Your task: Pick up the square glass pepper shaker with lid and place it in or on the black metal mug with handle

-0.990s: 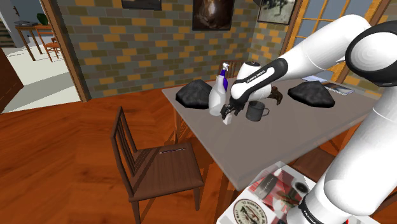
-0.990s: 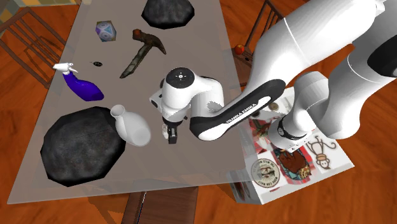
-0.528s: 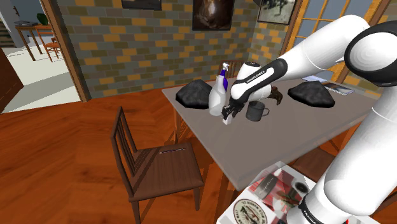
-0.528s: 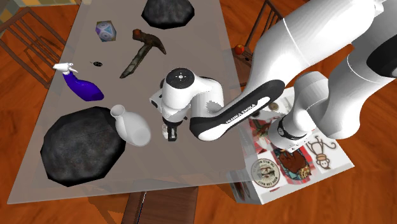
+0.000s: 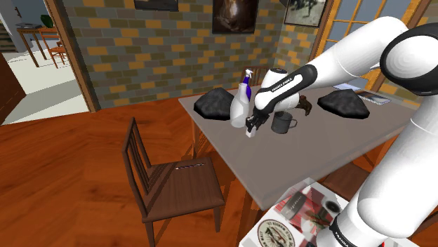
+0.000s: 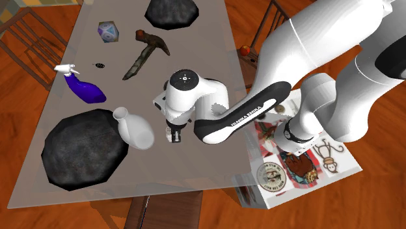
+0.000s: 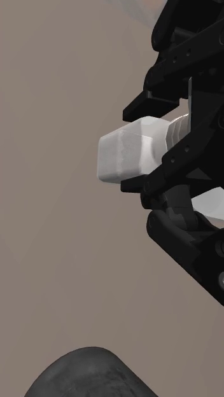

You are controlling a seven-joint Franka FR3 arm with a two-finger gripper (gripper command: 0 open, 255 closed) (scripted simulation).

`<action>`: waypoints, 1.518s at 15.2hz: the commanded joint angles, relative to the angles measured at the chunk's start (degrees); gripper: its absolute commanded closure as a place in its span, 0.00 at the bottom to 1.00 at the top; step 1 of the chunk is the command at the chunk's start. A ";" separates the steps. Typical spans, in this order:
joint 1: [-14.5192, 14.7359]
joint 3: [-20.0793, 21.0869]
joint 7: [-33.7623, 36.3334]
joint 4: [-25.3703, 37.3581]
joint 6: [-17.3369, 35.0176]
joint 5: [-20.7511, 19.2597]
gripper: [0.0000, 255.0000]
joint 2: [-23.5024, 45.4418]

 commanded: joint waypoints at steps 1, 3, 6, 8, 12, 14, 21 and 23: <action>0.01 0.01 -0.03 -0.02 0.01 0.02 1.00 0.02; 0.01 -0.04 0.42 0.42 -1.54 -0.57 1.00 -1.13; -0.01 -0.06 1.01 1.18 -3.89 -1.34 1.00 -2.78; -0.03 -0.05 1.36 1.75 -5.47 -1.79 1.00 -3.81; -0.09 0.02 1.94 3.04 -8.62 -2.53 1.00 -5.72; -0.11 0.07 2.19 3.76 -10.20 -2.85 1.00 -6.60; -0.19 0.27 2.87 6.66 -15.70 -3.67 1.00 -9.25; -0.20 0.33 3.03 7.60 -17.27 -3.84 1.00 -9.89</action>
